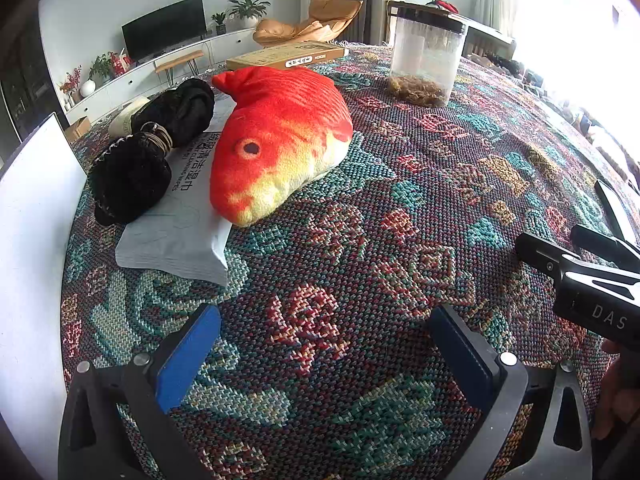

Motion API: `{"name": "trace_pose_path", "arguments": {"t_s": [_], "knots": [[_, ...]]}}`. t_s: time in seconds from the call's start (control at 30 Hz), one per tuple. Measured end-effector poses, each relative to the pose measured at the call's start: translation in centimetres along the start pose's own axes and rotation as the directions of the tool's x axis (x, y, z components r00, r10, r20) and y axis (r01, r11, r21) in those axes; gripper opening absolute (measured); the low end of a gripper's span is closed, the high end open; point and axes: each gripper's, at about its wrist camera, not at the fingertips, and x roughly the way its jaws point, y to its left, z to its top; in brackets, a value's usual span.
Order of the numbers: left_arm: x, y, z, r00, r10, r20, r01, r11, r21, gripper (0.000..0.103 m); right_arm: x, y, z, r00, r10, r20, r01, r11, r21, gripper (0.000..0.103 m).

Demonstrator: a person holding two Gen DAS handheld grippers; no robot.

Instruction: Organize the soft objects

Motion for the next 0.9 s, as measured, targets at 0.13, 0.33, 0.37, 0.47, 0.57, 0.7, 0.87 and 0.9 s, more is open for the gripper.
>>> {"name": "trace_pose_path", "arguments": {"t_s": [0.13,0.33,0.37,0.47,0.57,0.7,0.87,0.9], "knots": [[0.07,-0.02,0.03,1.000,0.001,0.000,-0.001,1.000,0.001,0.103,0.00,0.03,0.02,1.000,0.006,0.002,-0.006,1.000,0.005,0.092],[0.06,-0.03,0.03,1.000,0.001,0.000,-0.001,1.000,0.001,0.103,0.06,0.09,0.04,1.000,0.003,0.002,-0.003,1.000,0.002,0.092],[0.06,-0.02,0.03,1.000,0.001,0.000,-0.001,1.000,0.001,0.103,0.06,0.09,0.04,1.000,0.003,0.001,-0.003,1.000,0.002,0.092],[0.06,-0.02,0.03,1.000,0.001,0.000,-0.001,1.000,0.001,0.103,0.05,0.09,0.03,1.000,0.003,0.002,-0.003,1.000,0.002,0.092],[0.05,-0.02,0.03,1.000,0.001,0.000,-0.001,1.000,0.001,0.103,0.05,0.09,0.03,1.000,0.002,0.001,-0.002,1.000,0.001,0.092],[0.06,-0.02,0.03,1.000,0.001,0.000,-0.001,1.000,0.001,0.103,0.08,0.16,0.03,1.000,0.001,0.001,-0.001,1.000,0.001,0.092],[0.06,-0.02,0.03,1.000,0.001,0.000,-0.001,1.000,0.001,0.103,0.07,0.14,0.02,1.000,0.002,0.001,-0.002,1.000,0.001,0.092],[0.05,-0.01,0.03,1.000,0.001,0.000,-0.001,1.000,0.001,0.103,0.08,0.13,0.02,1.000,0.000,0.001,0.000,1.000,0.000,0.092]]}}
